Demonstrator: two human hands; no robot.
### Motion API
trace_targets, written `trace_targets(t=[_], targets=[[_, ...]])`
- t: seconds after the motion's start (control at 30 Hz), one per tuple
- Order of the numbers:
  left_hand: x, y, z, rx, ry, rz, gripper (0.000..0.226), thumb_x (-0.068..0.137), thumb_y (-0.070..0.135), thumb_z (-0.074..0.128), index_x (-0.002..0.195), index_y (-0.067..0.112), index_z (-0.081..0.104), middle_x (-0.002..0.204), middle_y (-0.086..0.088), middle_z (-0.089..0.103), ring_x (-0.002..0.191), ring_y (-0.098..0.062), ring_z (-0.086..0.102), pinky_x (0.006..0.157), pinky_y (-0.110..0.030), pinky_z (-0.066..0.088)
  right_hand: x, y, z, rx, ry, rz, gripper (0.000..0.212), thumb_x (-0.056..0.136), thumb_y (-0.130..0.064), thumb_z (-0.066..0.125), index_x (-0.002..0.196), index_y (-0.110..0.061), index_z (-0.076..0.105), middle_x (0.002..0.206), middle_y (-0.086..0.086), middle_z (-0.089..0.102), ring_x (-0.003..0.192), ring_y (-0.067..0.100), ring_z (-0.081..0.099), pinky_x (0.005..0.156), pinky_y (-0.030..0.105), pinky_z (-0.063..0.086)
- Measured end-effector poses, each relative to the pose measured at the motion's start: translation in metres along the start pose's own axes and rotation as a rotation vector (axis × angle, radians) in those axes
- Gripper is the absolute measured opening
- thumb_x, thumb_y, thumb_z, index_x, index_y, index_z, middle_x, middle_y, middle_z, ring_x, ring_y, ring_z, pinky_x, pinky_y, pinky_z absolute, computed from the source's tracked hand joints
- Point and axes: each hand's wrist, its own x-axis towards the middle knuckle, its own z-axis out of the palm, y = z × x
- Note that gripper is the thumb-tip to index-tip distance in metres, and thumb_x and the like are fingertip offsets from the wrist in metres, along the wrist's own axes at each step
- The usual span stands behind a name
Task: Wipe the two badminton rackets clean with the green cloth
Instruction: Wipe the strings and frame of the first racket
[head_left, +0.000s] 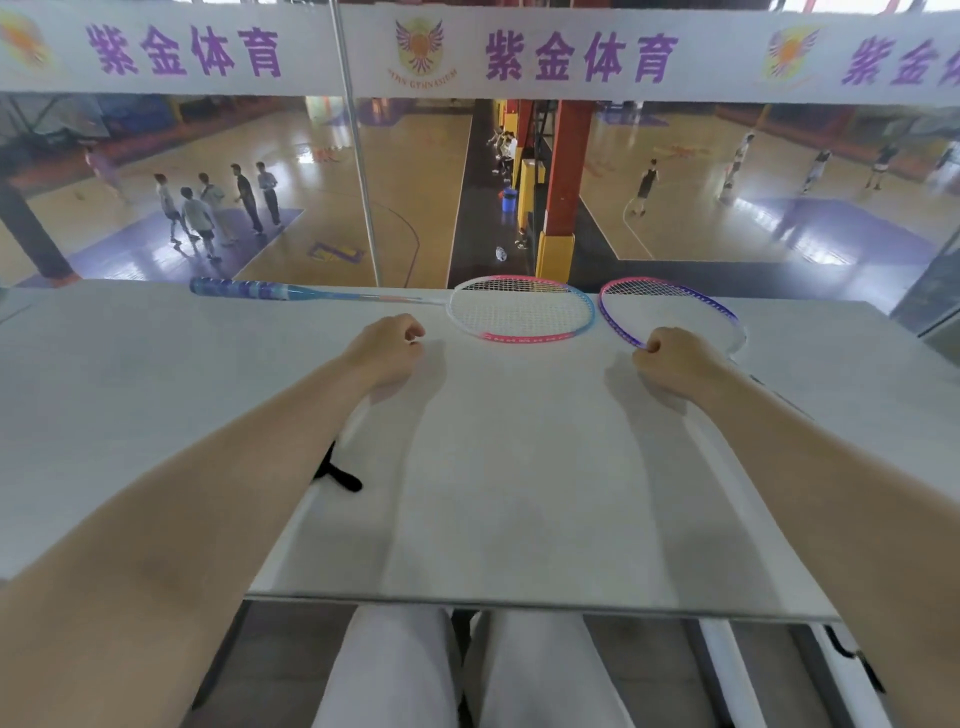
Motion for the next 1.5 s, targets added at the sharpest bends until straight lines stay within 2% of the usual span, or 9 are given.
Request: trace_targets(t=[0.07,0.23,0.37,0.43,0.63,0.73,0.93,1.27,1.5], targets=[[-0.013,0.022,0.017,-0.066,-0.017,0.012,0.031,0.093,0.020,0.054,0.122,0.014,0.060,0.127,-0.006,0.061,0.114,-0.024,0.056,0.091,-0.028,0.039,-0.016,0.015,-0.004,-0.012,0.023,0.006,0.028,0.092,-0.029,0.046,0.069,-0.015,0.050,0.077,0.008,0.058,0.081,0.032,0.057,0.070,0.036,0.044],[-0.043,0.067,0.057,-0.128,-0.074,0.096,0.034,0.091,0.019,0.049,0.123,0.017,0.060,0.129,-0.003,0.059,0.117,-0.020,0.054,0.091,-0.028,0.038,-0.048,0.055,-0.015,-0.086,0.174,0.051,0.018,0.093,-0.025,0.043,0.087,-0.012,0.053,0.087,0.009,0.059,0.080,0.032,0.055,0.064,0.032,0.042],[-0.062,0.087,0.072,-0.127,-0.062,0.171,0.035,0.090,0.021,0.048,0.123,0.020,0.059,0.129,0.000,0.058,0.121,-0.019,0.051,0.093,-0.028,0.039,-0.064,0.092,-0.021,-0.143,0.226,0.131,0.027,0.089,-0.021,0.050,0.109,-0.004,0.054,0.112,0.017,0.059,0.109,0.037,0.051,0.086,0.041,0.045],[-0.071,0.091,0.076,-0.135,-0.064,0.191,0.036,0.089,0.022,0.047,0.123,0.022,0.059,0.128,0.001,0.057,0.120,-0.019,0.050,0.095,-0.030,0.040,-0.072,0.109,-0.022,-0.185,0.240,0.182,0.032,0.089,-0.022,0.051,0.114,-0.002,0.054,0.118,0.020,0.056,0.114,0.038,0.048,0.091,0.041,0.043],[-0.094,0.093,0.085,-0.115,-0.085,0.230,0.040,0.083,0.031,0.045,0.120,0.027,0.059,0.125,0.004,0.059,0.118,-0.018,0.052,0.101,-0.034,0.042,-0.089,0.139,-0.018,-0.177,0.204,0.258,0.034,0.093,-0.029,0.047,0.113,-0.002,0.051,0.120,0.021,0.052,0.114,0.039,0.047,0.091,0.043,0.041],[-0.100,0.101,0.086,-0.045,-0.048,0.266,0.036,0.086,0.027,0.047,0.120,0.024,0.060,0.125,0.003,0.060,0.119,-0.021,0.051,0.103,-0.040,0.040,-0.095,0.146,-0.021,-0.153,0.207,0.220,0.029,0.093,-0.026,0.047,0.110,-0.003,0.053,0.114,0.019,0.053,0.108,0.038,0.049,0.088,0.042,0.042],[-0.111,0.119,0.088,-0.024,-0.043,0.287,0.035,0.091,0.022,0.048,0.124,0.022,0.059,0.129,0.002,0.057,0.122,-0.021,0.048,0.104,-0.040,0.038,-0.100,0.157,-0.019,-0.087,0.204,0.187,0.021,0.096,-0.010,0.044,0.109,0.002,0.056,0.112,0.023,0.054,0.104,0.040,0.053,0.086,0.042,0.045],[-0.115,0.120,0.093,-0.056,-0.056,0.281,0.034,0.088,0.022,0.050,0.120,0.024,0.061,0.126,0.003,0.059,0.122,-0.021,0.048,0.105,-0.040,0.037,-0.112,0.159,-0.014,-0.039,0.278,0.112,0.016,0.096,-0.005,0.044,0.102,0.004,0.056,0.102,0.022,0.053,0.090,0.038,0.053,0.072,0.039,0.042],[-0.118,0.123,0.094,-0.092,-0.061,0.276,0.034,0.089,0.023,0.050,0.121,0.025,0.060,0.127,0.003,0.058,0.124,-0.021,0.046,0.107,-0.040,0.035,-0.124,0.153,-0.022,0.017,0.343,0.012,0.017,0.097,-0.010,0.045,0.102,-0.002,0.059,0.101,0.017,0.054,0.087,0.032,0.051,0.075,0.039,0.043]])
